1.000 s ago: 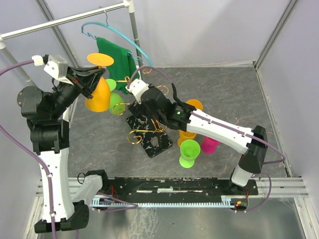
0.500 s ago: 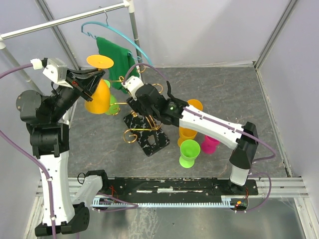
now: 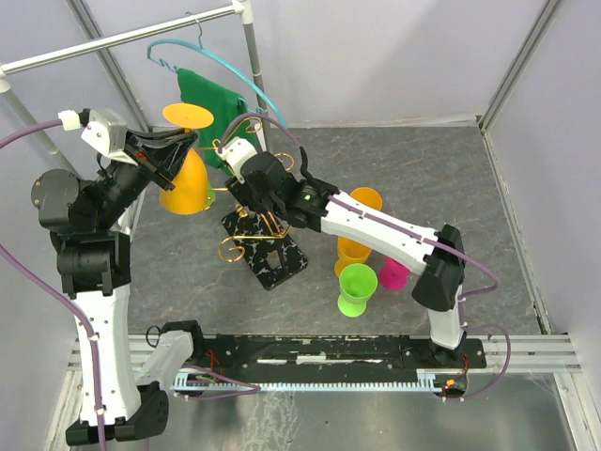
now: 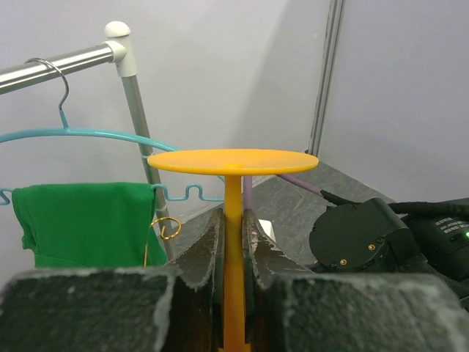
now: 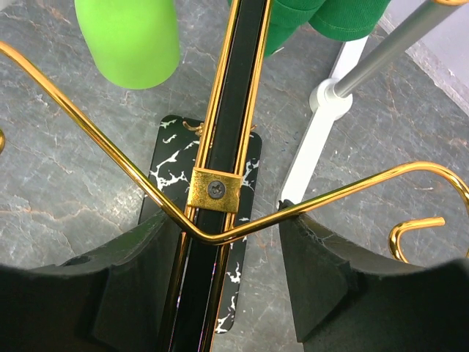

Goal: Place the wine glass upside down on the wine glass rack
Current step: Move the wine rack to the center of the board.

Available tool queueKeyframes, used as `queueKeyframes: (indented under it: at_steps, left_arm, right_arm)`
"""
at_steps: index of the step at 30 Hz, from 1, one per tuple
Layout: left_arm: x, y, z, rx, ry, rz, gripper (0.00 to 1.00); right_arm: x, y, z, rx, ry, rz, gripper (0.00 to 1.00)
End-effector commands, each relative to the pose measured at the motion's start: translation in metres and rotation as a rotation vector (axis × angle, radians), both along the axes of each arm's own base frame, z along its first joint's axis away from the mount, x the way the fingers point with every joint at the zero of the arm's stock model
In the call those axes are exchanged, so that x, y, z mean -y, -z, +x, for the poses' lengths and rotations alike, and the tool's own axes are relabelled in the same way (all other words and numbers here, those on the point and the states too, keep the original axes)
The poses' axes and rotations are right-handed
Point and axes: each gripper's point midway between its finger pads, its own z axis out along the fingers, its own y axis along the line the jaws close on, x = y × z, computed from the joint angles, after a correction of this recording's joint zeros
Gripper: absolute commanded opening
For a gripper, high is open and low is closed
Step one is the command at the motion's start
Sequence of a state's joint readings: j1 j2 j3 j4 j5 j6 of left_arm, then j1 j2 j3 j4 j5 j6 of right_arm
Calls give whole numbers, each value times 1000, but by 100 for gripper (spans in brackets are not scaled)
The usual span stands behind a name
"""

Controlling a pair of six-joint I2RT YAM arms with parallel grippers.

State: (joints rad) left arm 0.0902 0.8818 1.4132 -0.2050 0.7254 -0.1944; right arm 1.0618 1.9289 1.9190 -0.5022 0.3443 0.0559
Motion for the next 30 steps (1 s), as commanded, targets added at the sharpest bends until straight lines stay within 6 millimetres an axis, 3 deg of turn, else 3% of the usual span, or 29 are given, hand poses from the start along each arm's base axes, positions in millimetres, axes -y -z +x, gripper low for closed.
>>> queueKeyframes:
  at_steps: [1, 10, 16, 30]
  left_arm:
    - [-4, -11, -2, 40, -25, 2, 3]
    - [-5, -8, -1, 30, -32, -4, 3]
    - [-6, -1, 1, 10, -38, -9, 3]
    - [-8, 9, 4, -10, -53, -9, 3]
  right_arm:
    - [-19, -13, 15, 33, 3, 66, 38]
    - [-26, -6, 39, 51, 59, 67, 38]
    - [-26, -12, 60, 72, 93, 88, 38]
    - [26, -11, 109, 120, 191, -28, 34]
